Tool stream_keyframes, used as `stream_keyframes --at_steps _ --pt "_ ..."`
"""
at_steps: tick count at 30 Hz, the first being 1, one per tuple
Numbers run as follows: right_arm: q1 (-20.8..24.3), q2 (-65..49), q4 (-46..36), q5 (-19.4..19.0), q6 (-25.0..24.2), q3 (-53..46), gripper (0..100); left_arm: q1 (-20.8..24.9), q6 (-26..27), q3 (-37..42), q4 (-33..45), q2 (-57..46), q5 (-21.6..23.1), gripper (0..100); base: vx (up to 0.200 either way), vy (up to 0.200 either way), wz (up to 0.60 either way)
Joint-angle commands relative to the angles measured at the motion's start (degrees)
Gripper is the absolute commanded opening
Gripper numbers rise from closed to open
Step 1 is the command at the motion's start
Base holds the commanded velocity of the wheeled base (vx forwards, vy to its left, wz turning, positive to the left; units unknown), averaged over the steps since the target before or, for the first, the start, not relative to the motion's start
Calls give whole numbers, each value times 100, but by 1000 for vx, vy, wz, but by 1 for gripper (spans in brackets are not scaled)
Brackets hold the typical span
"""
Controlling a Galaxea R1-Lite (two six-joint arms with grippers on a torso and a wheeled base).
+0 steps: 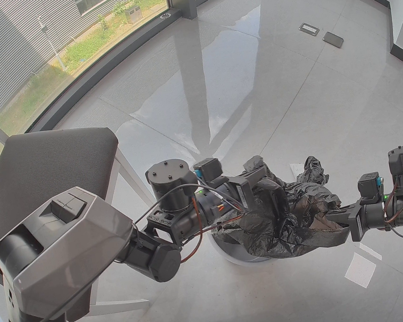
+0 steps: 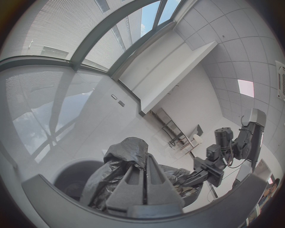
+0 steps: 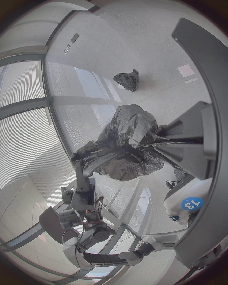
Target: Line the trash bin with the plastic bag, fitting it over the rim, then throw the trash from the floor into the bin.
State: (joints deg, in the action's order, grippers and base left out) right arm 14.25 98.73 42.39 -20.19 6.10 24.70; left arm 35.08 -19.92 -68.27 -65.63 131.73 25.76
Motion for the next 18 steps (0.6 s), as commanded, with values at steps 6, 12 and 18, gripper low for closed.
stream_keyframes --at_steps 6,12,18 --pt "175 50 -20 -20 -21 431 0 -705 -47 507 -371 107 17 0 0 0 0" --pt "175 -117 -46 -20 -21 466 0 -784 -47 639 -450 107 17 0 0 0 0" --pt "148 -144 -64 -20 -12 457 0 -784 -21 947 -644 2 8 0 0 0 0"
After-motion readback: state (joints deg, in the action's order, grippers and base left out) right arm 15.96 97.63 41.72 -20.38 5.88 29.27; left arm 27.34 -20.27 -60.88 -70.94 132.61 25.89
